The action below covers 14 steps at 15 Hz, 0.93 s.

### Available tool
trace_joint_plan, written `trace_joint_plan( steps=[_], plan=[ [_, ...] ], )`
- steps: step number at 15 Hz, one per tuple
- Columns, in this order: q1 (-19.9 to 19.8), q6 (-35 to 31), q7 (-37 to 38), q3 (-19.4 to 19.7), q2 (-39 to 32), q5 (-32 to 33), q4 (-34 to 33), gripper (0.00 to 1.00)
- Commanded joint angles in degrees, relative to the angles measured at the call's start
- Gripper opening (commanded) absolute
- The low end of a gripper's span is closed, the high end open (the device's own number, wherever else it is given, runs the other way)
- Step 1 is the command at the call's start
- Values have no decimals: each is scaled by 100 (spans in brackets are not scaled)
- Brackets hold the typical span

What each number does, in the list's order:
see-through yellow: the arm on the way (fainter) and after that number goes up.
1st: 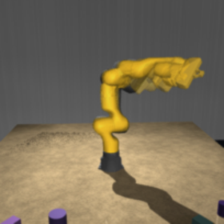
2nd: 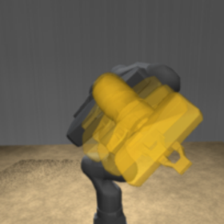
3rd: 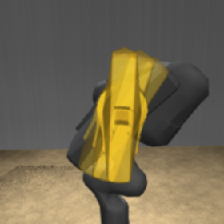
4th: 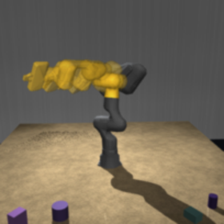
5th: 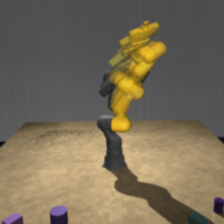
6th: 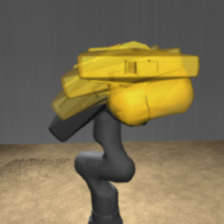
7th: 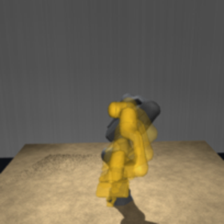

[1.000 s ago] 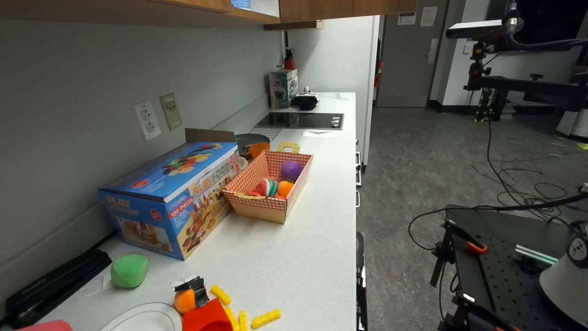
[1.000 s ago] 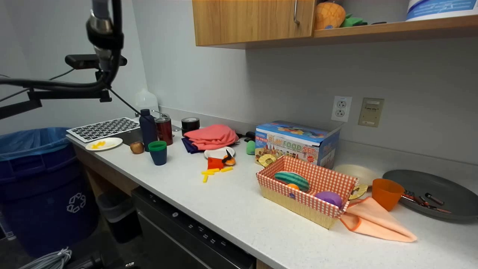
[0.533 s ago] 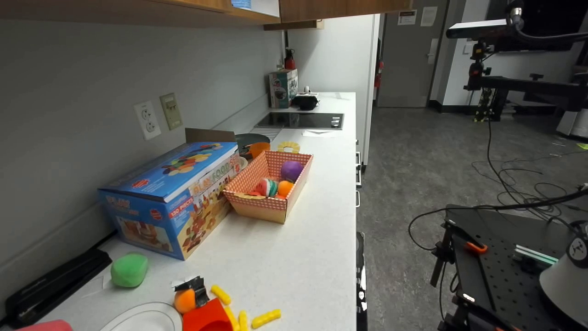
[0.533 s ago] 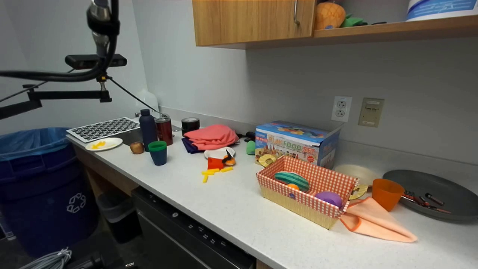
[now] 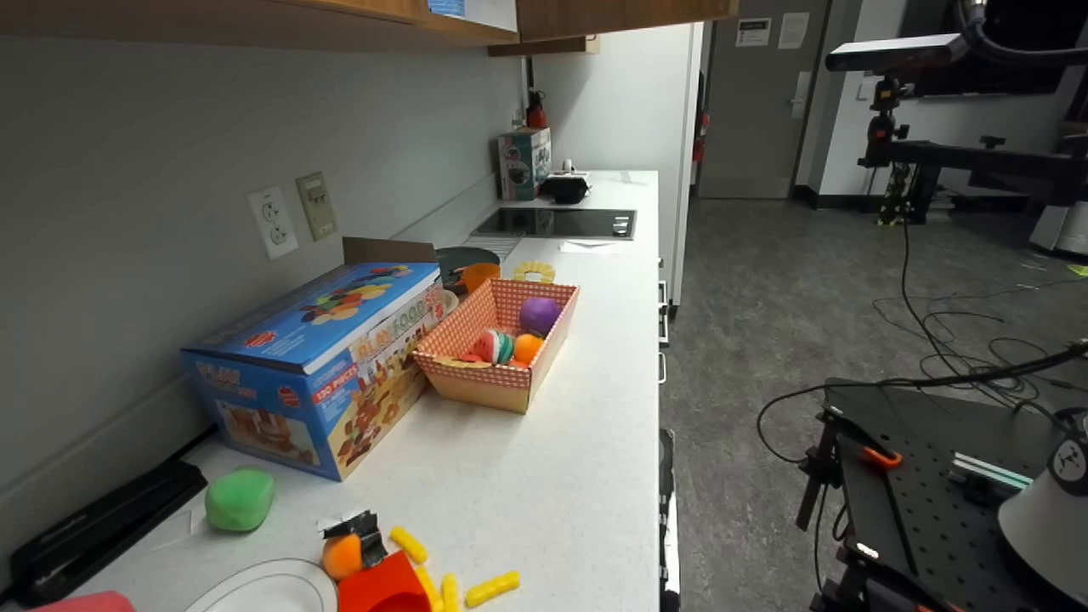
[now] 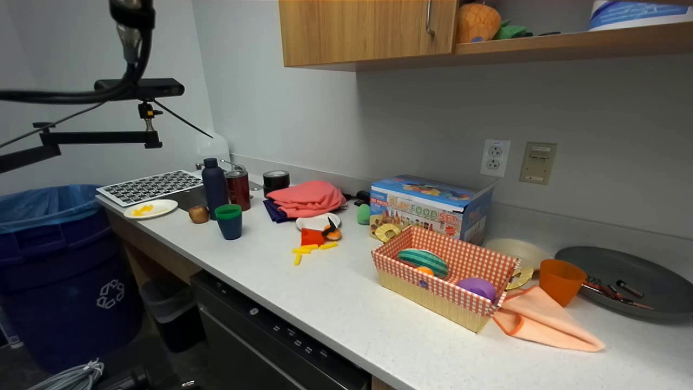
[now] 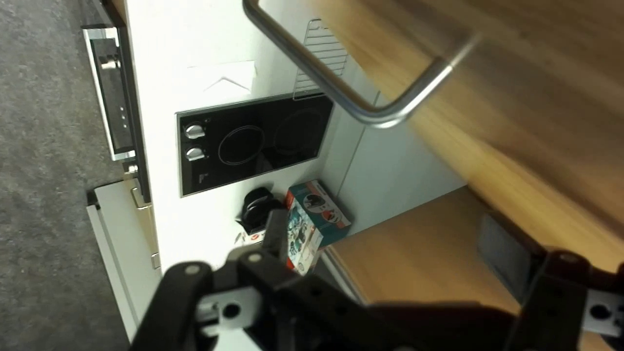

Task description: Open the cabinet door and put some of the fruits plush toy inside and close it

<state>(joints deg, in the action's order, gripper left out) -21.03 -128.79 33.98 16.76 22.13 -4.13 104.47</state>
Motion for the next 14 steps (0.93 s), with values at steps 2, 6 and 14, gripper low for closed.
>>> trace_joint_plan(
  steps=[2,6,14],
  plan=[
    [258,0,-546,-99,450,-462,306,100],
    [412,58,-730,-204,516,-778,318,100],
    [788,149,-729,-649,411,-1025,407,100]
  ],
)
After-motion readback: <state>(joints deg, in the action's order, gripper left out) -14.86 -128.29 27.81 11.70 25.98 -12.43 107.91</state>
